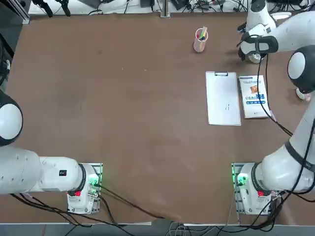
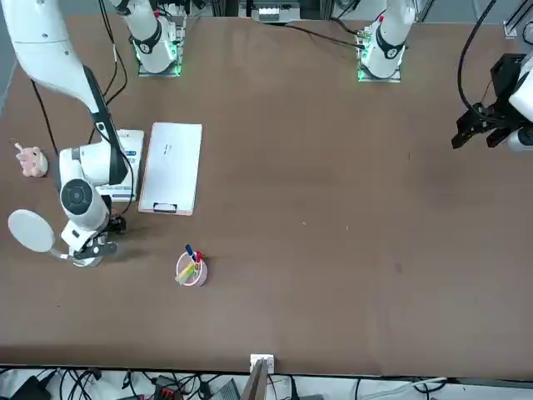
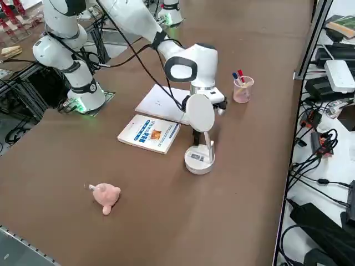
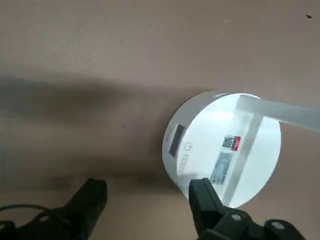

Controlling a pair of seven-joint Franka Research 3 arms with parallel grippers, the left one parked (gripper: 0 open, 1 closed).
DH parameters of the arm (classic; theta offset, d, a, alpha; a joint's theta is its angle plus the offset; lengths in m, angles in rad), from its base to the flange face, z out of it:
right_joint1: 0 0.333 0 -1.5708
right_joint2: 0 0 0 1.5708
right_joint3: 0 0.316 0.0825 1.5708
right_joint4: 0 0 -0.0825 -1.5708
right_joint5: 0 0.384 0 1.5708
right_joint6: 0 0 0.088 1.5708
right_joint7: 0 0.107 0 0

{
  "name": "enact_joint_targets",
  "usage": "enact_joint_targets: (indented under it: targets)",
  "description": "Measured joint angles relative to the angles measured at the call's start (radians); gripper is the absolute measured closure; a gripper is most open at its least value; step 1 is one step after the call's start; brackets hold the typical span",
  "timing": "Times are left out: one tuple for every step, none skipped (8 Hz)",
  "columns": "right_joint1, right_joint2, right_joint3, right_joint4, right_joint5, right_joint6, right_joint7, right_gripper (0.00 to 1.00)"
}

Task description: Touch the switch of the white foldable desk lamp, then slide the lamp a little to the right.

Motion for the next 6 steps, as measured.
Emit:
enact_joint_targets:
  targets:
    - [0.000, 0.000, 0.000, 0.000, -0.002, 0.005, -0.001, 0.00]
    - [0.000, 0.001, 0.000, 0.000, -0.010, 0.011, -0.001, 0.00]
    - [0.000, 0.001, 0.000, 0.000, -0.019, 0.015, -0.001, 0.00]
    - [0.000, 0.002, 0.000, 0.001, -0.031, 0.017, -0.002, 0.00]
    - [0.000, 0.004, 0.000, 0.002, -0.049, 0.019, -0.002, 0.00]
    - [0.000, 0.010, 0.000, 0.002, -0.062, 0.023, -0.002, 0.00]
